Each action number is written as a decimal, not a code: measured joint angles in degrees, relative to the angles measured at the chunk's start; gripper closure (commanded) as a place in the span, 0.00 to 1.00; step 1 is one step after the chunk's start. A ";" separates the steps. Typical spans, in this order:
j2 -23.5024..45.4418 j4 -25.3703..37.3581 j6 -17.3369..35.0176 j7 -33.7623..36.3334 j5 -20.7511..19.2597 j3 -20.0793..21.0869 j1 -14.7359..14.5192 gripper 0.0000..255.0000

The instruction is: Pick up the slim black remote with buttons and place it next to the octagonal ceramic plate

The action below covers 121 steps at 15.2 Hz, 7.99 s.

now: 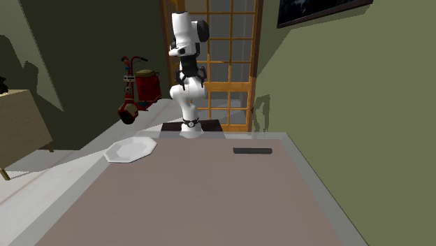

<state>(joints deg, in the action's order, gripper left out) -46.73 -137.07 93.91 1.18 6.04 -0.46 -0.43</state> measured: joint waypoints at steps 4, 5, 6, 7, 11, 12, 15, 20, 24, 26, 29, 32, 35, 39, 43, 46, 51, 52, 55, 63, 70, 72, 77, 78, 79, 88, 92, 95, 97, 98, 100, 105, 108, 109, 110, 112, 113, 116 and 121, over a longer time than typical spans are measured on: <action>3.73 -0.24 3.34 -3.93 -0.26 -0.37 -1.67 0.00; 6.11 0.63 4.67 -5.41 -0.15 -0.24 -2.57 0.00; 8.25 0.97 6.15 -7.35 -0.32 -0.50 -3.26 0.00; 10.87 1.96 7.54 -9.26 -0.40 -0.66 -4.01 0.00; 18.88 4.23 12.19 -16.65 -0.54 -0.84 -6.93 0.00; 20.81 4.60 13.48 -18.36 -0.50 -0.69 -7.69 0.00; 26.55 6.86 16.30 -22.84 -0.27 0.25 -10.03 0.00; 36.75 11.64 20.48 -31.48 -0.55 1.26 -12.82 0.00; 44.20 15.63 23.09 -37.16 -1.08 3.05 -15.03 0.00; 47.08 16.82 24.35 -39.94 -1.50 4.01 -16.04 0.00; 52.50 20.05 25.96 -43.47 -2.55 5.69 -17.70 0.00; 56.91 22.83 26.94 -47.44 -3.86 7.09 -18.98 0.00; 60.07 24.16 28.47 -48.85 -4.75 7.96 -19.96 0.00; 61.58 22.83 31.27 -48.87 -5.01 8.10 -20.24 0.00; 62.39 21.97 32.94 -48.82 -5.11 8.09 -20.32 0.00; 62.45 21.95 33.03 -48.80 -5.12 8.09 -20.33 0.00; 62.37 22.06 33.04 -48.78 -5.14 8.06 -20.31 1.00; 62.35 22.05 33.04 -48.78 -5.14 8.06 -20.31 1.00; 62.33 22.01 33.09 -48.86 -5.12 8.07 -20.29 1.00; 60.90 23.02 30.44 -48.80 -4.93 8.18 -20.29 1.00; 58.06 25.12 25.52 -48.87 -4.57 8.27 -20.16 1.00; 57.54 25.86 24.27 -48.89 -4.52 8.27 -20.12 1.00; 54.26 24.18 22.64 -50.12 -4.08 7.89 -19.39 1.00; 52.56 22.29 22.81 -50.70 -3.85 7.71 -19.07 1.00; 50.95 20.26 23.21 -51.66 -3.66 7.34 -18.57 1.00; 35.92 2.99 25.12 -60.77 -3.27 2.75 -14.33 1.00; 29.58 -3.07 24.68 -65.45 -4.48 -0.34 -12.00 1.00; 25.42 -6.88 24.26 -68.64 -5.85 -2.64 -10.19 1.00; 22.32 -9.39 23.67 -70.43 -6.86 -3.98 -9.04 1.00; 20.98 -10.43 23.36 -71.67 -7.56 -4.94 -8.25 1.00; 18.11 -12.91 23.00 -74.03 -9.07 -6.78 -6.61 1.00; 13.07 -16.08 21.25 -79.90 -13.11 -11.39 -2.34 1.00; 10.85 -17.68 20.84 -83.92 -16.05 -14.66 0.67 1.00; 10.60 -17.67 20.65 -84.99 -16.77 -15.50 1.38 1.00; 10.52 -17.98 20.92 -85.61 -17.23 -16.05 1.82 1.00; 10.52 -19.12 22.05 -85.88 -17.65 -16.44 2.13 1.00; 10.66 -19.57 22.64 -86.06 -17.87 -16.68 2.30 1.00; 12.09 -21.20 25.67 -86.08 -18.21 -17.21 2.35 1.00; 15.09 -23.33 30.78 -86.14 -18.66 -18.09 2.32 1.00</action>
<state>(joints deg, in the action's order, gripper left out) -31.64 -160.41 124.69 -84.96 -12.62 -18.55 1.88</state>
